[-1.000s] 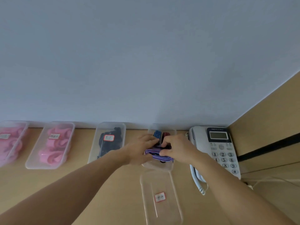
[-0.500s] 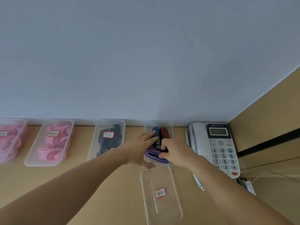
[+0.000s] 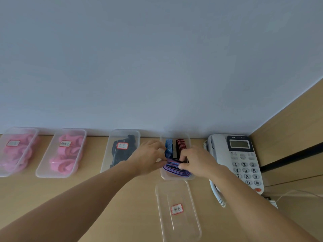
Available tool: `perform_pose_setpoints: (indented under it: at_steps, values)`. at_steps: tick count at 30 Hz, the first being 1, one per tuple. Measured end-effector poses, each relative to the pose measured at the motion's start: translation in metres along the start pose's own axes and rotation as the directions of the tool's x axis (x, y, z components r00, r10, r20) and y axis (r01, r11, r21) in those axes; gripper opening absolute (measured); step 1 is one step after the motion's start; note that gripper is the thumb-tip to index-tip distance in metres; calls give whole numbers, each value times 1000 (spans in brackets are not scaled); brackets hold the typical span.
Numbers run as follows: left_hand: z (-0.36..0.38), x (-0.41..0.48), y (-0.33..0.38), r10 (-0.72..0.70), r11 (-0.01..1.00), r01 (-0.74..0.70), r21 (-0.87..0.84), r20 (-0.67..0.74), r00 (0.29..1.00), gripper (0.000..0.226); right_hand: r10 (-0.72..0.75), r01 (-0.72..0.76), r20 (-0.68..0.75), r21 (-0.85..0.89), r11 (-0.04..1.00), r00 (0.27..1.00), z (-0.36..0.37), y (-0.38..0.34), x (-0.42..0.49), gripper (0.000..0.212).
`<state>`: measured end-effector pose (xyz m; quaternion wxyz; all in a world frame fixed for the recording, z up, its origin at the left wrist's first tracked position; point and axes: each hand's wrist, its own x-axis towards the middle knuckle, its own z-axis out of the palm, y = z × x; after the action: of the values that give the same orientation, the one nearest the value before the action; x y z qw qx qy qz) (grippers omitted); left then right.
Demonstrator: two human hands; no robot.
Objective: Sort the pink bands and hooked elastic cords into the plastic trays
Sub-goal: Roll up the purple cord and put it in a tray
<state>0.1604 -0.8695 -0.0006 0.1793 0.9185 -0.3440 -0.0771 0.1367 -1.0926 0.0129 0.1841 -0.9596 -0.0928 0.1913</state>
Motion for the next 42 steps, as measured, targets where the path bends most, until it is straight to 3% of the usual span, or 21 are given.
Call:
perform_pose_setpoints:
  at_steps: [5, 8, 10, 15, 18, 22, 31, 38, 40, 42]
  values:
    - [0, 2, 3, 39, 986, -39, 165, 4, 999, 29, -24, 21, -56, -52, 998, 998, 4, -2, -3, 21]
    - [0, 6, 6, -34, 998, 31, 48, 56, 998, 22, -55, 55, -93, -7, 998, 994, 3, -8, -5, 27]
    - [-1, 10, 6, -70, 996, 75, -47, 102, 992, 17, -89, 88, -85, -20, 996, 992, 4, -10, -6, 21]
    - [0, 19, 4, -59, 992, 77, -100, 168, 984, 11, -191, 192, -20, 0, 981, 981, 2, -6, -5, 9]
    - [-1, 20, -1, -60, 978, 99, -183, 208, 976, 17, -205, 205, -11, 13, 979, 979, -1, -2, -3, 8]
    - [-3, 21, -7, -17, 987, 56, -149, 255, 967, 32, -184, 184, -37, -12, 983, 982, 1, -1, -3, 8]
    - [1, 21, 0, 15, 995, 7, -97, 220, 975, 31, -143, 142, -17, -70, 987, 990, -2, -8, -1, 9]
    - [-4, 25, -3, 3, 1000, 0, -9, 258, 966, 32, -105, 97, -104, -82, 992, 989, 6, -10, -1, 8]
    - [-2, 24, -2, -17, 1000, 21, -17, 209, 978, 31, -81, 74, -144, -54, 996, 986, 11, -12, -2, 6]
    - [0, 20, 1, -30, 997, 33, -68, 55, 998, 28, -75, 69, -157, -44, 997, 985, 14, -11, -3, 7]
